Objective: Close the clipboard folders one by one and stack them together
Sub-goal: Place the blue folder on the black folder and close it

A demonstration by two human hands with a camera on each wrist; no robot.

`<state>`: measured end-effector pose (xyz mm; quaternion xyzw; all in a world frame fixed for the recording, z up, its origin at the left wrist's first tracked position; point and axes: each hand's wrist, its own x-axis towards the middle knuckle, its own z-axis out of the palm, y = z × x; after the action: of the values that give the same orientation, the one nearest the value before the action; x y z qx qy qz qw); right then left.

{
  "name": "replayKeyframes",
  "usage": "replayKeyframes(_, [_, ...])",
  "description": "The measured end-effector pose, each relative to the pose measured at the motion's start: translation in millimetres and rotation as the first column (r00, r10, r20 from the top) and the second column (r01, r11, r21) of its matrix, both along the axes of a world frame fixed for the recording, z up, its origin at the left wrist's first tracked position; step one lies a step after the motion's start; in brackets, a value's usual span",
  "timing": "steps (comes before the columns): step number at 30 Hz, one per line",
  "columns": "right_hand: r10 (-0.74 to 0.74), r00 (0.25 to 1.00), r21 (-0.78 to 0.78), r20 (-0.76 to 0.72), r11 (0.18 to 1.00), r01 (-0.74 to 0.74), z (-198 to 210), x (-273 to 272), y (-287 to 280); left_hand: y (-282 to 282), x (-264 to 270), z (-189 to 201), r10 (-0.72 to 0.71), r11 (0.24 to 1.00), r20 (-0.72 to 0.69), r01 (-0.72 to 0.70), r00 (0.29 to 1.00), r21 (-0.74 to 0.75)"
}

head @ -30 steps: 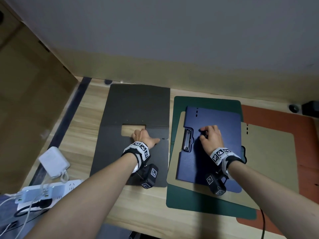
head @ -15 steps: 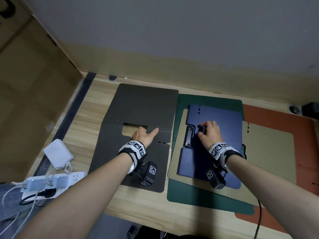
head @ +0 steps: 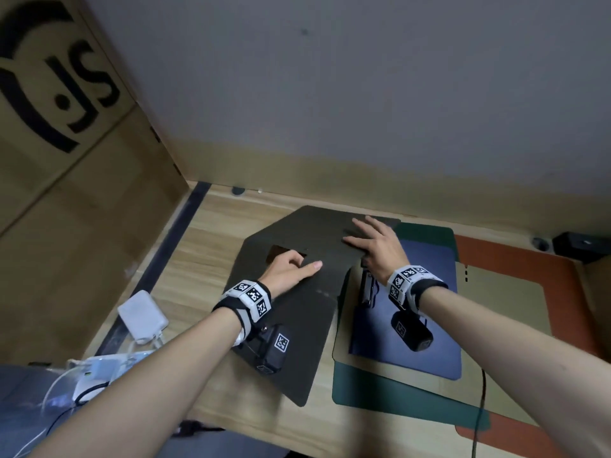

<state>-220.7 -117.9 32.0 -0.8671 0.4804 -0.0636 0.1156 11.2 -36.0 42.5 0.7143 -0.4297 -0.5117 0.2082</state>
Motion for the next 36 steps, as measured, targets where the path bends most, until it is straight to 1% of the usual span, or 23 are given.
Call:
replayKeyframes(2, [-0.01,1.0,-0.024,0.016,1.0,0.01,14,-2,0,-2,-1,21,-0.01,1.0,-0.001,0.01,1.0,0.0])
replayKeyframes(6, [-0.063,0.998,-0.124,0.02,0.99,0.065,47,-3,2,-9,-11,56,-0.098,0.995,0.001,0.098,0.995,0.006])
replayKeyframes(7, [-0.089,0.996,-0.136,0.031,0.986,0.092,55,-3,3,-10,-14,64,-0.119,0.993,0.036,0.119,0.992,-0.001])
replayKeyframes(9, [-0.143,0.988,-0.16,0.058,0.976,0.151,70,-1,8,-9,-19,80,-0.189,0.981,0.164,0.194,0.968,-0.015])
replayKeyframes(11, [-0.171,0.983,-0.213,0.061,0.96,0.18,84,1,11,-3,-25,98,-0.291,0.951,0.313,0.31,0.904,-0.013])
replayKeyframes(13, [-0.164,0.985,-0.271,0.051,0.947,0.172,97,3,14,5,-28,110,-0.339,0.93,0.397,0.369,0.853,0.002])
replayKeyframes(15, [-0.133,0.99,-0.308,0.047,0.941,0.141,108,5,17,9,-27,116,-0.363,0.92,0.41,0.392,0.837,0.014])
replayKeyframes(17, [-0.113,0.991,-0.328,0.069,0.936,0.13,117,6,21,12,-23,121,-0.392,0.906,0.385,0.423,0.836,0.004])
replayKeyframes(19, [-0.112,0.987,-0.331,0.112,0.933,0.143,124,6,24,15,-16,129,-0.412,0.889,0.354,0.455,0.839,-0.043])
replayKeyframes(21, [-0.128,0.983,-0.329,0.13,0.93,0.165,128,4,26,20,-10,138,-0.438,0.861,0.367,0.5,0.821,-0.091])
replayKeyframes(23, [-0.15,0.981,-0.329,0.12,0.927,0.182,130,0,29,22,-3,144,-0.463,0.835,0.382,0.538,0.8,-0.116])
replayKeyframes(27, [-0.18,0.982,-0.335,0.06,0.923,0.19,140,-10,34,20,15,157,-0.54,0.777,0.326,0.608,0.776,-0.162])
replayKeyframes(28, [-0.2,0.979,-0.328,0.035,0.923,0.2,143,-12,35,18,20,162,-0.543,0.765,0.337,0.619,0.769,-0.179])
replayKeyframes(30, [-0.241,0.971,-0.314,-0.01,0.922,0.225,150,-15,37,12,30,168,-0.502,0.75,0.439,0.628,0.746,-0.209])
replayKeyframes(33, [-0.258,0.966,-0.261,-0.001,0.933,0.249,160,-18,41,-2,42,168,-0.358,0.751,0.599,0.602,0.717,-0.271])
replayKeyframes(36, [-0.277,0.961,-0.142,0.011,0.951,0.276,172,-19,45,-11,44,169,-0.259,0.741,0.662,0.585,0.703,-0.331])
